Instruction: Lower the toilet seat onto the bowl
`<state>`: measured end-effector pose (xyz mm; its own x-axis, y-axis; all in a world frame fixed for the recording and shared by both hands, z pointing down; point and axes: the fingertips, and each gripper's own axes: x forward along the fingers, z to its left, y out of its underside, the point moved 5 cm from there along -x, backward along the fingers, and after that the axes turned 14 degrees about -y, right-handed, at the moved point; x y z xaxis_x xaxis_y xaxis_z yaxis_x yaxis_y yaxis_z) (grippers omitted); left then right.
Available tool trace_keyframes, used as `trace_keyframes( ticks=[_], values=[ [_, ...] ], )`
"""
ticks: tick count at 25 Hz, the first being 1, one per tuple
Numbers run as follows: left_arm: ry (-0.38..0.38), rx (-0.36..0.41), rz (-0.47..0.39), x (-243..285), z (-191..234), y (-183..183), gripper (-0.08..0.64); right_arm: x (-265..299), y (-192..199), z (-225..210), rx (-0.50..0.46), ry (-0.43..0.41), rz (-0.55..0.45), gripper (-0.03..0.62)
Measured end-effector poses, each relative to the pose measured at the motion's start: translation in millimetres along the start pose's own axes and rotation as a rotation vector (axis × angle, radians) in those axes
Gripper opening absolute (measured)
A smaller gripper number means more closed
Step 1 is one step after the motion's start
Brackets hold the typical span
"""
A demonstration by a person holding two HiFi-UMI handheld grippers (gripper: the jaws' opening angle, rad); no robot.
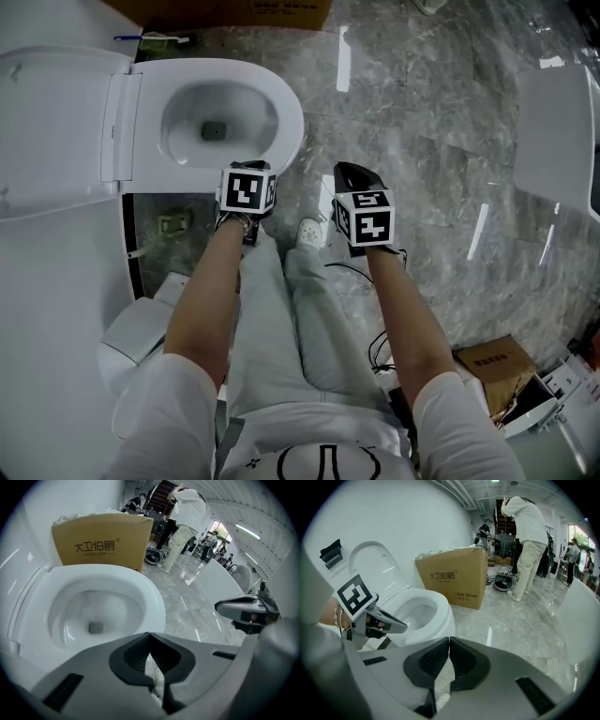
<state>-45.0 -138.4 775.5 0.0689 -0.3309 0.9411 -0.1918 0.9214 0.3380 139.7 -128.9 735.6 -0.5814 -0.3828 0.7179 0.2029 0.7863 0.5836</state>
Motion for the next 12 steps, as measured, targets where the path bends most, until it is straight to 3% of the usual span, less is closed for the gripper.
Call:
trace_keyframes(
  ticks=[12],
  values=[
    [-0.009,-0.017,-0.069,-55.4,7.6,-9.2,0.011,-30.4,-31.4,24.4,-0.04,-0.006,-0.02,0.029]
  ],
)
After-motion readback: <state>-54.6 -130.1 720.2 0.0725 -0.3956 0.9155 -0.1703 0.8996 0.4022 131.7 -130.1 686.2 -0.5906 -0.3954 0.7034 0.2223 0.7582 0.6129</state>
